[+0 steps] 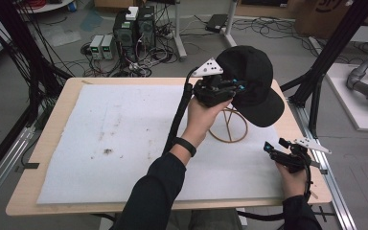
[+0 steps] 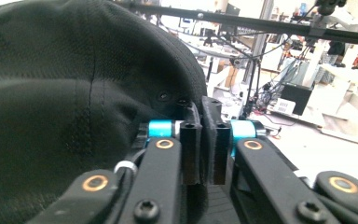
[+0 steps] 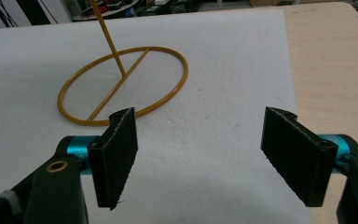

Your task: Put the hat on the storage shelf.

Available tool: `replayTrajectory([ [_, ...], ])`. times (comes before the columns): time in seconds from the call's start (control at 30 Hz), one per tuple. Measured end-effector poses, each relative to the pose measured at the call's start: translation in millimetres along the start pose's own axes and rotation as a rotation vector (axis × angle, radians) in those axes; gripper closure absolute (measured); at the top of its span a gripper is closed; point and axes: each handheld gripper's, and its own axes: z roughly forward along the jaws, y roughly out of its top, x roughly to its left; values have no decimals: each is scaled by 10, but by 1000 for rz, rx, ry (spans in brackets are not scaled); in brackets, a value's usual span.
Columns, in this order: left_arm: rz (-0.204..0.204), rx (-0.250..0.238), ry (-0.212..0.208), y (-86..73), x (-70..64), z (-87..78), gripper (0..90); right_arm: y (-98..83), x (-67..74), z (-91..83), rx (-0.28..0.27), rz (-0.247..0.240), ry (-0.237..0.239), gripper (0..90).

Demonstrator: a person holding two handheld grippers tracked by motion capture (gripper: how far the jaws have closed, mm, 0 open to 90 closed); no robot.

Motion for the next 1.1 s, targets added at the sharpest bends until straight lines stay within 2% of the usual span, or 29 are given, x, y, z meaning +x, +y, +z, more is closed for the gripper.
replayTrajectory([
  [0.07,-22,5,20,-14,32,-3,798,-1,-1,-7,2,-2,-1,268],
  [0.1,-34,2,26,-15,42,-8,734,-1,-2,-10,2,-2,-1,268],
  [0.13,-42,4,34,-17,56,-18,734,-1,-2,-10,2,-2,-1,268],
  [0.23,-40,23,70,-42,75,-63,685,1,2,-12,1,-2,-1,268],
  [0.4,-41,27,138,-137,108,-282,511,-5,15,6,8,-10,4,268],
  [0.5,-14,28,166,-216,106,-480,445,-3,26,16,15,-20,4,268],
  [0.6,-8,25,182,-320,113,-689,397,-1,27,29,23,-27,7,268],
  [0.67,15,54,205,-395,110,-837,345,0,28,28,28,-24,7,268],
  [0.8,61,84,238,-548,75,-1150,312,2,39,37,39,-33,12,268],
  [0.97,132,122,301,-735,-8,-1448,290,9,73,54,51,-66,8,268],
  [1.1,137,123,331,-882,-43,-1691,290,19,123,100,54,-88,18,268],
])
